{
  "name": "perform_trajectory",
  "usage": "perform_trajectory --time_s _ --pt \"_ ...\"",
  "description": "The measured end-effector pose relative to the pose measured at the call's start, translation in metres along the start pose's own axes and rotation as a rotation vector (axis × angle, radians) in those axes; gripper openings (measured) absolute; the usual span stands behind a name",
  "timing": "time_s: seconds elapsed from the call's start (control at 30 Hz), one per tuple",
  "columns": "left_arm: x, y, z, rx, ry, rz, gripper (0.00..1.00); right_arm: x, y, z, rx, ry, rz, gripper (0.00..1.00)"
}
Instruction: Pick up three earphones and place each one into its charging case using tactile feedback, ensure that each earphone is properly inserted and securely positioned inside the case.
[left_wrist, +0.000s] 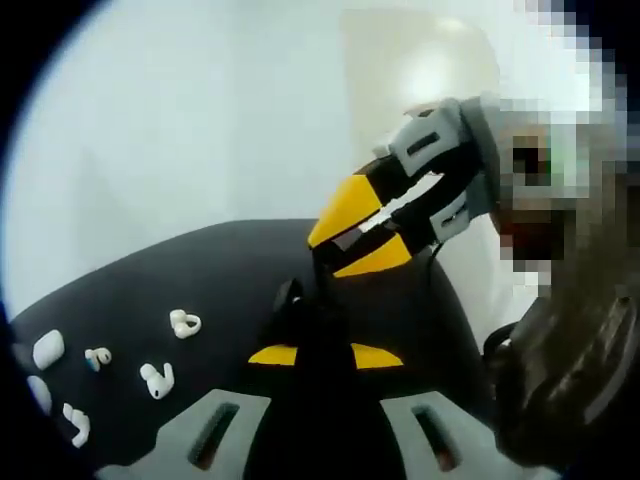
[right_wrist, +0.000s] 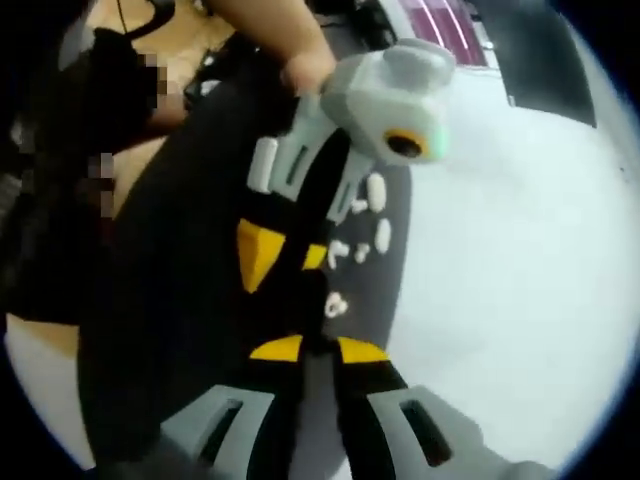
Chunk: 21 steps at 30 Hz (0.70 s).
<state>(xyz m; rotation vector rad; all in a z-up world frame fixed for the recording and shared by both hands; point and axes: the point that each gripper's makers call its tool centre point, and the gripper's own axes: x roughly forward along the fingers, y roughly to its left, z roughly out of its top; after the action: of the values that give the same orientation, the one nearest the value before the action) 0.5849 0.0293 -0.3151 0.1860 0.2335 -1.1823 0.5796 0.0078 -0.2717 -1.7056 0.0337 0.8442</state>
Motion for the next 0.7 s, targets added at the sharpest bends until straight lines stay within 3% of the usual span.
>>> perform_trajectory --time_s 0.23,0.5,0.7 --pt "0.003 -0.002 0.001 -0.008 0.0 -0.003 0.14 0.005 0.003 0.003 -0.045 0.025 0.007 0.13" --pt "0.006 0.021 0.001 -0.012 -0.001 -0.005 0.14 0.006 0.004 0.003 -0.088 0.051 0.007 0.13" --pt "0.006 0.017 0.0 -0.008 -0.001 -0.004 0.14 0.006 0.007 0.009 -0.093 0.045 0.019 0.13"
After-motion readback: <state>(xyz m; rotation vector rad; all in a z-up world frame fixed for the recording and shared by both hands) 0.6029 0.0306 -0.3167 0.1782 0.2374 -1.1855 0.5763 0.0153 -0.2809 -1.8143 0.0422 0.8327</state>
